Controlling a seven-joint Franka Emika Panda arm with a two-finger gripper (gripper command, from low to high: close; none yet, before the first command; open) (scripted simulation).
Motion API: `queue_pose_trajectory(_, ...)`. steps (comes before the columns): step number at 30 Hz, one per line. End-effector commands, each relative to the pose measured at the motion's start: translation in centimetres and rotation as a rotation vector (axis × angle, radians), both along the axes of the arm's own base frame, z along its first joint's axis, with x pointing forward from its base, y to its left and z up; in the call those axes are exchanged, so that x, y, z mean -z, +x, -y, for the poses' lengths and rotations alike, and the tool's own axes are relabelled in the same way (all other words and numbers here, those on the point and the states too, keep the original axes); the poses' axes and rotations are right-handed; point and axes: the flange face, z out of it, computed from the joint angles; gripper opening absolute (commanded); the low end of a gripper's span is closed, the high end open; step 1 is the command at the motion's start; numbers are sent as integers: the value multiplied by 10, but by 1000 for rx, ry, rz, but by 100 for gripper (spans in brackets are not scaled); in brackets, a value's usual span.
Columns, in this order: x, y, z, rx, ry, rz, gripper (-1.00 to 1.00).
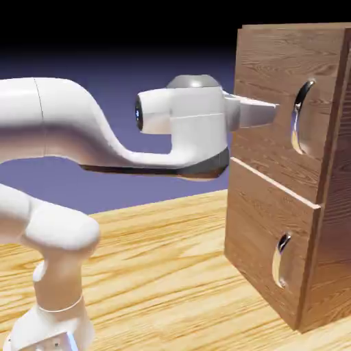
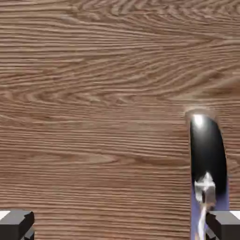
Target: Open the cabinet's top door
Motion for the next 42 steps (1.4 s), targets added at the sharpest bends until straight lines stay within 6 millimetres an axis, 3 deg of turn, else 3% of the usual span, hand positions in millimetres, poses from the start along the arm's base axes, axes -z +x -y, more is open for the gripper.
queue_pose_trajectory(1, 3, 1, 6, 1, 2, 4, 0)
queue_pose_trajectory(7, 21, 10, 38, 9, 14, 16, 0)
queue_pose_trajectory(12, 21, 60, 35, 9, 14, 16, 0)
queue_pose_trajectory(13, 21, 60, 35, 9, 14, 16, -100)
queue_pose_trajectory(14, 21, 60, 35, 9, 14, 16, -100)
queue_pose_trajectory(31, 21, -25, -15, 300, 11, 18, -100)
queue_pose_trajectory(42, 21, -66, -54, 466, 10, 19, -100)
